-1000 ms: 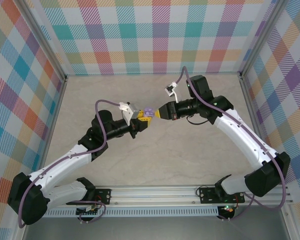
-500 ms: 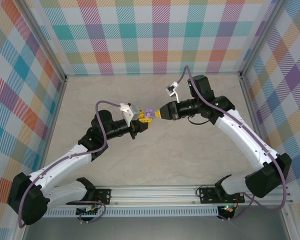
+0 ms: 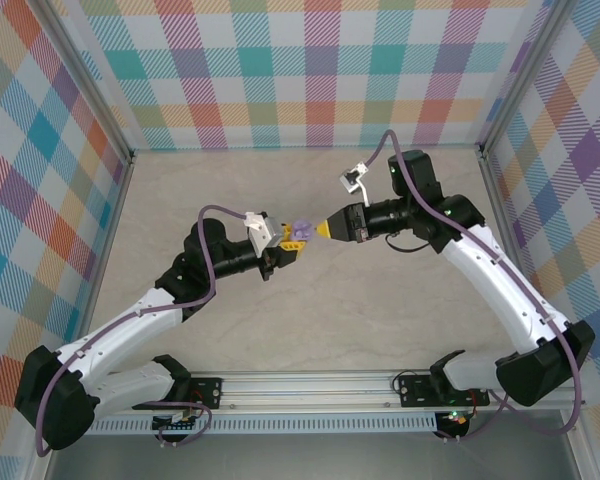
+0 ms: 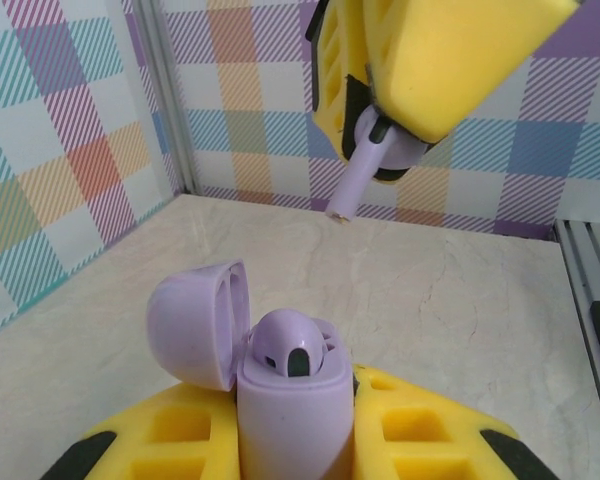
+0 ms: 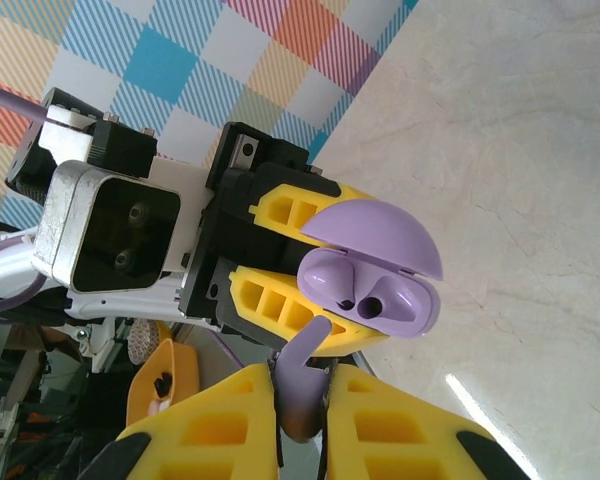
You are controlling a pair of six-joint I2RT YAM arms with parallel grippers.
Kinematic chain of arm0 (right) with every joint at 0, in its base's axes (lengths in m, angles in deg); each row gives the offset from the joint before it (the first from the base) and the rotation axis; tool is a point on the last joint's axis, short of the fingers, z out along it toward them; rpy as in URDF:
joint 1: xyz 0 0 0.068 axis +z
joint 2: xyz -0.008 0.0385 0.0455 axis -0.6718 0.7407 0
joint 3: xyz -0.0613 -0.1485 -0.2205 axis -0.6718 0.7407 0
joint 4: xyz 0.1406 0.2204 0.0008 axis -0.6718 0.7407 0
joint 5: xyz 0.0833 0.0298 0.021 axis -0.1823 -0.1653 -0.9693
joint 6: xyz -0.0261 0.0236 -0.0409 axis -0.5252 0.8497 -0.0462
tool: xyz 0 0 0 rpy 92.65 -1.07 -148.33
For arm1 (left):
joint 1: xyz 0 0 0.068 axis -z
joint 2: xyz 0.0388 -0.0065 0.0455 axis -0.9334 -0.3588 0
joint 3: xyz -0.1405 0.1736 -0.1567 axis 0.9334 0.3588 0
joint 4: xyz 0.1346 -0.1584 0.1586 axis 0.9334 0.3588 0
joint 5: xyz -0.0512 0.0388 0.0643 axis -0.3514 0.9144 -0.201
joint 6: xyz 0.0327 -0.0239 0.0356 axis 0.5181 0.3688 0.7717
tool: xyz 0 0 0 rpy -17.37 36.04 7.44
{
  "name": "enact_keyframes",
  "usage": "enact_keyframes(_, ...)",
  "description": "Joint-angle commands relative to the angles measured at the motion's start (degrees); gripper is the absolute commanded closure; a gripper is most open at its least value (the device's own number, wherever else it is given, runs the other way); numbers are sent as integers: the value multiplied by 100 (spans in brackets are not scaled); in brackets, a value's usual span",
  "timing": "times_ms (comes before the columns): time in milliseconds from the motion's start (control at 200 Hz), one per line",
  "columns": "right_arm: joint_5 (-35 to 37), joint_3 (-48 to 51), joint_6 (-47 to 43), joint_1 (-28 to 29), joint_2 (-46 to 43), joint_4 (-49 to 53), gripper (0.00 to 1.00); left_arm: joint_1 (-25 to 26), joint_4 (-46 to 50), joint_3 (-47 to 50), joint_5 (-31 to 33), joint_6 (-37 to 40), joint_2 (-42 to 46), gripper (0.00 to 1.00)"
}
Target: Insert the wireless bluetooth earbuds into the charging case
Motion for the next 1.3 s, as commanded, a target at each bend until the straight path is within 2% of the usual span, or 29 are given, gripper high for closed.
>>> enact_keyframes(0, -389, -115, -102, -70, -190, 81, 86, 3, -132, -213, -398, 166, 135, 92)
enact_keyframes(150, -551, -114, -145, -74, -170, 111, 86, -6, -132, -290, -682, 113, 134, 92)
enact_keyframes(385, -619, -92, -262, -74, -63, 248, 86, -15, -97, -435, -784, -37, 93, 91)
enact_keyframes(1295, -789, -39, -264, -60, 80, 190, 85, -6, 54, -616, -891, -86, -85, 91)
